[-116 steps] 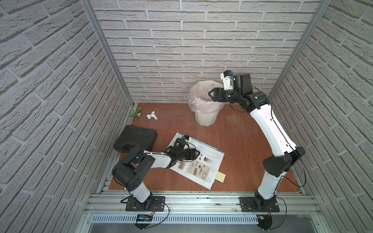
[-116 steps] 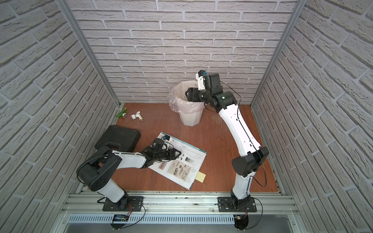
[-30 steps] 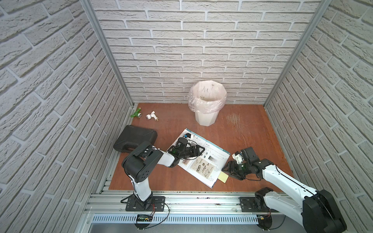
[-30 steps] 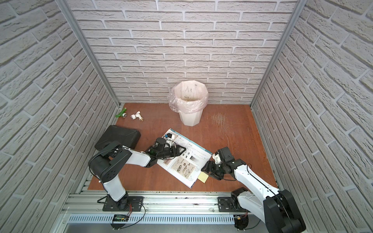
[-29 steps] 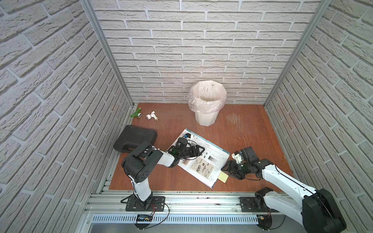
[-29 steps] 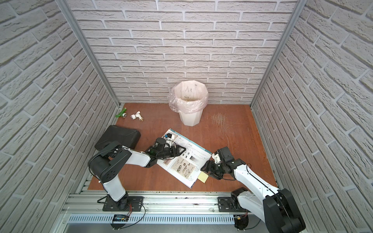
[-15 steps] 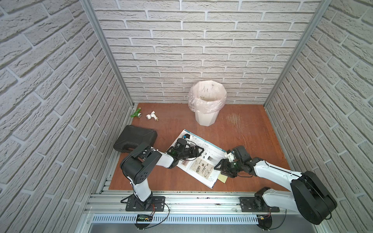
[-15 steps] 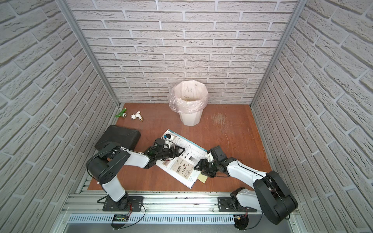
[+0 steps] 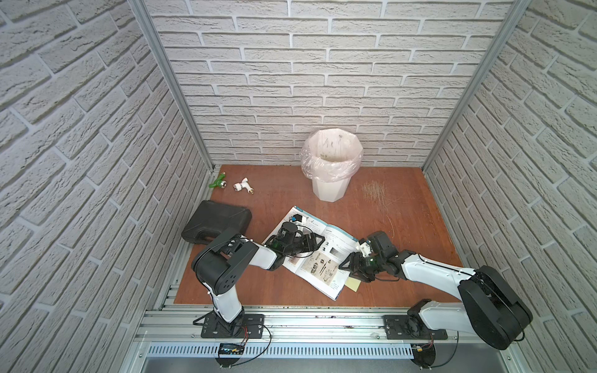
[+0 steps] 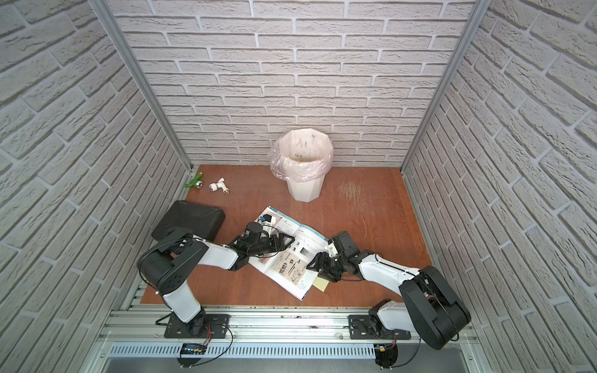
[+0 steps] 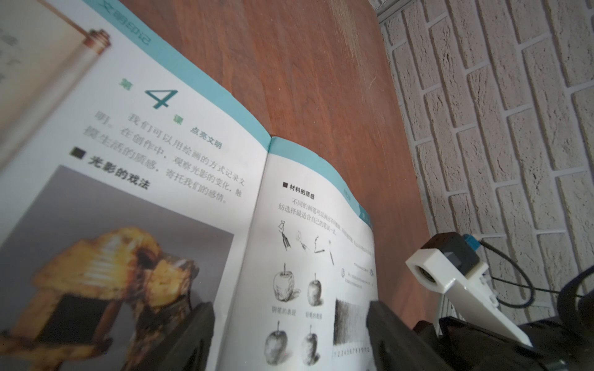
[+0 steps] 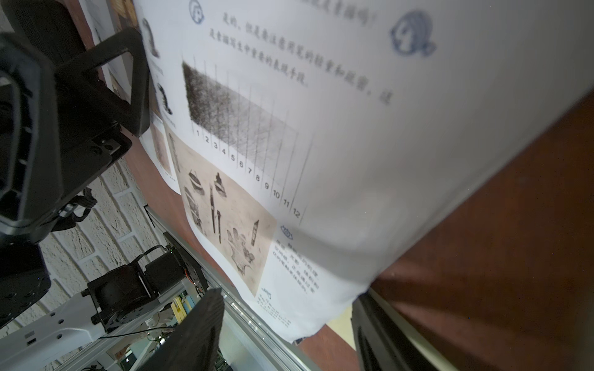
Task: Peel off the used sticky note
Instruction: Turn the page of the book at the center of the board.
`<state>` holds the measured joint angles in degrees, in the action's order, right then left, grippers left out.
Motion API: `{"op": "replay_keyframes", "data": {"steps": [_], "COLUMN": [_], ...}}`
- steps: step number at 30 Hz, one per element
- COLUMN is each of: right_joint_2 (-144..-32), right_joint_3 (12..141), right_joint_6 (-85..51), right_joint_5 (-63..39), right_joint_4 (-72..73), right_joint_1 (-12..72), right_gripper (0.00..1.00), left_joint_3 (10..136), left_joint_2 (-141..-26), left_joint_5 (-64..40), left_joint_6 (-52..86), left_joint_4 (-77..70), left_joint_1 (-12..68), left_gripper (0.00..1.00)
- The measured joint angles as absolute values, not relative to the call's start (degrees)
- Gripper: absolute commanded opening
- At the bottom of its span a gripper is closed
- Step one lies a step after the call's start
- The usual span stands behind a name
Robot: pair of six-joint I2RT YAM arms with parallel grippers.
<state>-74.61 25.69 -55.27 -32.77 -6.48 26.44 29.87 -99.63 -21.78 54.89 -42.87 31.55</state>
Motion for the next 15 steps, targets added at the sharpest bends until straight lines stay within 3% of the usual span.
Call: {"op": "replay_keyframes", "data": {"steps": [15], "right_joint_2": [-73.6], "right_joint_3": [28.5], "right_joint_6": [-57.9], "right_joint_5": [-31.4], "right_joint_4": [-2.3], "right_joint_1": [26.8], "right_gripper": [0.65], "left_joint_3": [28.6], "left_joint_2": [-97.1], "left_joint_5": [-22.7], "left_joint_6": [55.1], "left_joint_4": [-40.5], "left_joint_1": [31.5], "left_gripper": [0.73]}}
